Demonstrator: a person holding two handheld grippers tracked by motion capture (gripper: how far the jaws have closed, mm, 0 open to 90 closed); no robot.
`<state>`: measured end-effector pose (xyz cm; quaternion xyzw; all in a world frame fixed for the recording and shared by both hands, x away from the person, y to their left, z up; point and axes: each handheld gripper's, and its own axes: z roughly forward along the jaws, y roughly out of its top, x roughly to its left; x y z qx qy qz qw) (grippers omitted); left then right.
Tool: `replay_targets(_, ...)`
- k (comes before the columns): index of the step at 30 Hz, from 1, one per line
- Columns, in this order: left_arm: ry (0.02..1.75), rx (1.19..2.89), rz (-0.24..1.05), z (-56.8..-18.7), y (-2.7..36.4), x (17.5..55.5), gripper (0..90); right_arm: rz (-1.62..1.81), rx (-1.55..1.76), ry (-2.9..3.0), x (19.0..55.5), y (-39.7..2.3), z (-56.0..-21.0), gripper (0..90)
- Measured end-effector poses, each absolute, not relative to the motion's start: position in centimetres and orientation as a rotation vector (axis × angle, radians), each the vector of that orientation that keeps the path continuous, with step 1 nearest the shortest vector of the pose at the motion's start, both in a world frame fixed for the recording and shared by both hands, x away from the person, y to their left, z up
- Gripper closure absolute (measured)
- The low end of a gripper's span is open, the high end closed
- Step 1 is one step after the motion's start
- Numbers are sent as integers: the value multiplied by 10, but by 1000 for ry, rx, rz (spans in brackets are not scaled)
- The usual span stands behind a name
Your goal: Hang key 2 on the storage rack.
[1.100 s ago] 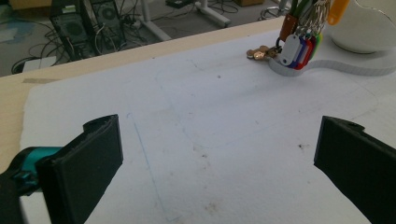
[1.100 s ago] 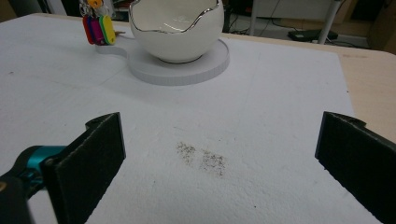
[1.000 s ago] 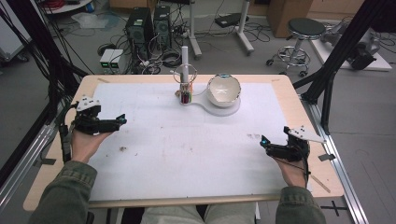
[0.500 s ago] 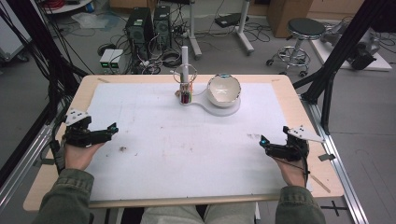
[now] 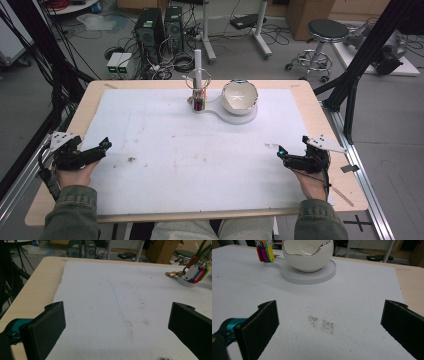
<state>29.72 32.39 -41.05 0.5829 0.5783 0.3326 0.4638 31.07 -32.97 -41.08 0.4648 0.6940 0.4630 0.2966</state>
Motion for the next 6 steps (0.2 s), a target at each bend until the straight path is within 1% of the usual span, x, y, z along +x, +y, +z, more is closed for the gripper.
replay_targets(6,1406,1455,845,-411,320,296,16,1225,1237,1852,311,-329,-412,7)
